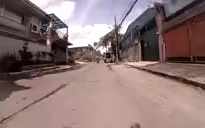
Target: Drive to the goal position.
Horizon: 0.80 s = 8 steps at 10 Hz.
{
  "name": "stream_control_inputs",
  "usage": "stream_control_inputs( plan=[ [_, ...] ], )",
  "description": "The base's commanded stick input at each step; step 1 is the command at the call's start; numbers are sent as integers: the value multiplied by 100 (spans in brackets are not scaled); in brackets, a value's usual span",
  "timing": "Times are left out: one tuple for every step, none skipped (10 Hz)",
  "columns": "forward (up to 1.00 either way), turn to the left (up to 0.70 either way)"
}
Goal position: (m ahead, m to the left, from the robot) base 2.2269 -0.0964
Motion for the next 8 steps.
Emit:
stream_control_inputs(
  plan=[
    [85, 4],
    [85, 4],
    [85, 4],
    [86, 4],
    [94, 4],
    [100, 4],
    [100, 4],
    [100, 4]
  ],
)
